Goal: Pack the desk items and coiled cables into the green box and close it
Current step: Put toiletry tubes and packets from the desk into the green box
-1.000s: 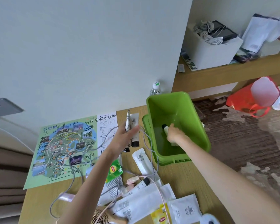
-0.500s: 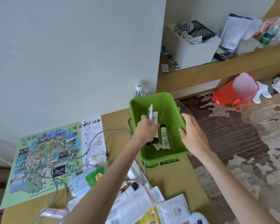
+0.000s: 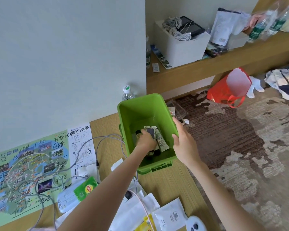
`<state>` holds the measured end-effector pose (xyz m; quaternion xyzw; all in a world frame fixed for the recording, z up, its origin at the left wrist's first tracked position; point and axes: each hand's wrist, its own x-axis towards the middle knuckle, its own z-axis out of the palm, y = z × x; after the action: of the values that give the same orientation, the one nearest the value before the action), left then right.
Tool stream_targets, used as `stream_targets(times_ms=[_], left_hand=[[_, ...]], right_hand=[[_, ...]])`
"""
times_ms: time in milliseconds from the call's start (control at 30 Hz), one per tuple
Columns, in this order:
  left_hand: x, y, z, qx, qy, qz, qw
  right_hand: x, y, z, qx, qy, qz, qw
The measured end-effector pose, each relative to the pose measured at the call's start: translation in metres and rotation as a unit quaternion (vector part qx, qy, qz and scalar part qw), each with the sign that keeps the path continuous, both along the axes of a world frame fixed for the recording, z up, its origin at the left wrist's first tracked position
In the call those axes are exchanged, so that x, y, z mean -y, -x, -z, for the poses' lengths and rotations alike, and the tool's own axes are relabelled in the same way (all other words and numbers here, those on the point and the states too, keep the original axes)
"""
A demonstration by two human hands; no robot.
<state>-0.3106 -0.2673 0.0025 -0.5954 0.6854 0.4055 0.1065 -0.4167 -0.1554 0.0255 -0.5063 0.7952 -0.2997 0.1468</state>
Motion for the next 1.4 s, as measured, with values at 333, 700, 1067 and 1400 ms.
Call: stream_targets(times_ms=[333, 700, 1067, 1400], left_hand=[[0.001, -0.054, -0.066, -0.204, 0.272, 0.048, 0.939], [-0.098, -0.217, -0.002, -0.213, 0.244, -0.064, 0.944], [-0.171, -0.235, 0.04, -0.003, 0.22, 0.151, 0.964], [-0.19, -0.22, 0.052, 0.061, 0.273, 0.176, 0.944]], right_hand=[[-0.001, -0.001, -0.007, -0.039, 0.032, 0.012, 0.999], [-0.049, -0.065, -0.017, -0.164, 0.122, -0.078, 0.976], [-0.131, -0.11, 0.051, -0.145, -0.07, -0.235, 0.958], [-0.134, -0.099, 0.066, -0.126, -0.257, -0.327, 0.901]])
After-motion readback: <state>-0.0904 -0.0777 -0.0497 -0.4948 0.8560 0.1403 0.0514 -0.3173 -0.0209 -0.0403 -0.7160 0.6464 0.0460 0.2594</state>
